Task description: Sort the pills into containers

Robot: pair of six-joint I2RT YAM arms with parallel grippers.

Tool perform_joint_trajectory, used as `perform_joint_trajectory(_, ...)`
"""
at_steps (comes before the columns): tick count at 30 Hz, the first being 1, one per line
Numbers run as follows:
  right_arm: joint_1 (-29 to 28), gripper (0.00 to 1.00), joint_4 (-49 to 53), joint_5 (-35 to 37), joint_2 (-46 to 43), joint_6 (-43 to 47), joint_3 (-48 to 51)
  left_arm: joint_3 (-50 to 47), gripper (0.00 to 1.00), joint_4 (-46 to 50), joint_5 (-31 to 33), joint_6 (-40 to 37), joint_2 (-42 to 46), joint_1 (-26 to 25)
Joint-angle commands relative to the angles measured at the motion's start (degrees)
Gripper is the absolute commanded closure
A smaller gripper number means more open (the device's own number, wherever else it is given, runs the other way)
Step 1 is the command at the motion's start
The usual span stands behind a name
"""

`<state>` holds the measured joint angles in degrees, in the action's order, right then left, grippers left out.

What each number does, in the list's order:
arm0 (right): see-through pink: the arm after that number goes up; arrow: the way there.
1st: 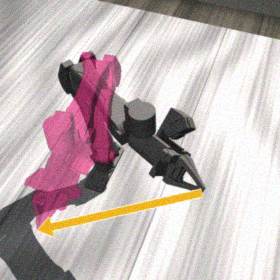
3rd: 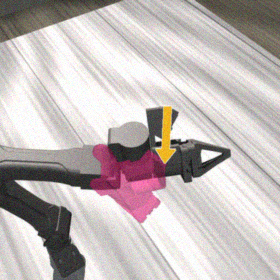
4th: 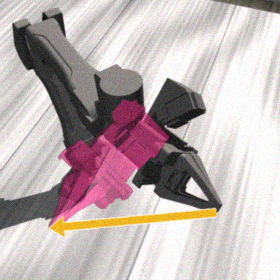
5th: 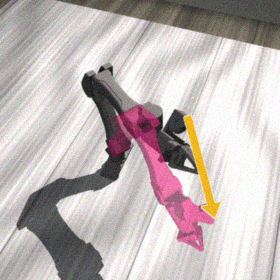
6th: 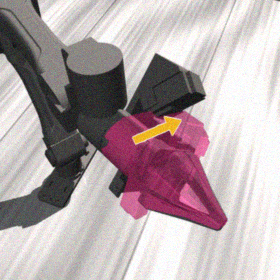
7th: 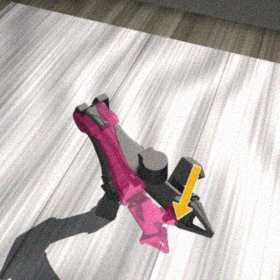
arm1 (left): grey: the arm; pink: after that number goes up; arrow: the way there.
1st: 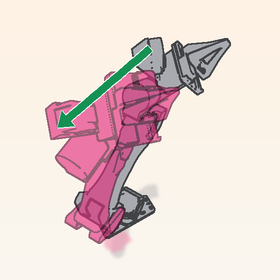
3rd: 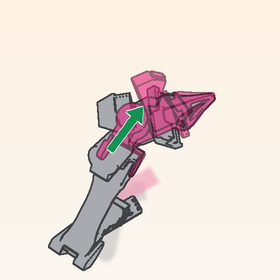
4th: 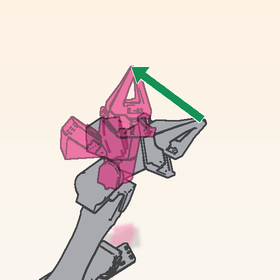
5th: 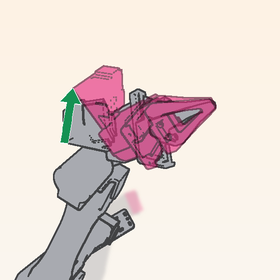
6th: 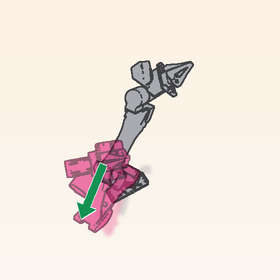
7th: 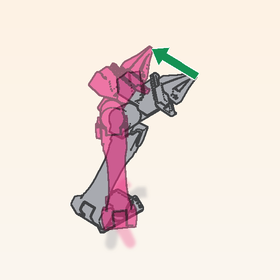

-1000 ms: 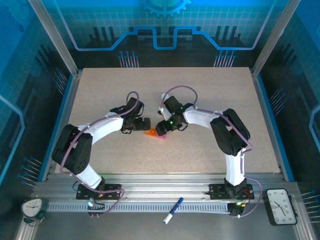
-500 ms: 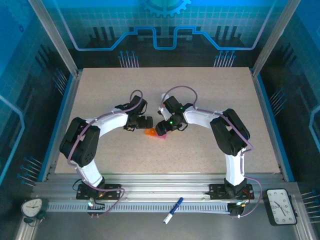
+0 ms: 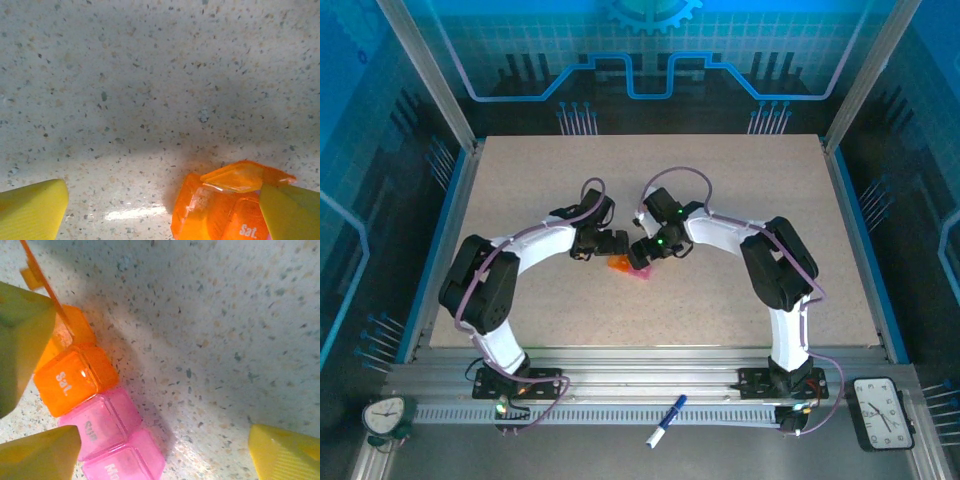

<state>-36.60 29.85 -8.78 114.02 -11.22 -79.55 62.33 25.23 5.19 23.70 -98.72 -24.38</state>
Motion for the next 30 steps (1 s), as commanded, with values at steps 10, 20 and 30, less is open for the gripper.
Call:
perform_joint_trajectory(10,5.6,0.05,1.2,-0.7,-11.8,-1.1,5.6,-4.6,0.01,-5.4,-7.0,0.7,7.3,0.2)
perform_joint_trajectory(20,2.3,0.03,-2.3,-0.2,-16.6,-3.3,16.4,-10.4,0.01,-12.7,-10.6,0.9,8.0,-1.6)
perform_joint_trajectory(30,-0.8,0.0,-5.5,1.4,-14.1,-5.4,19.4,-9.6,0.01,-14.0,-10.9,1.2,5.5,-3.4)
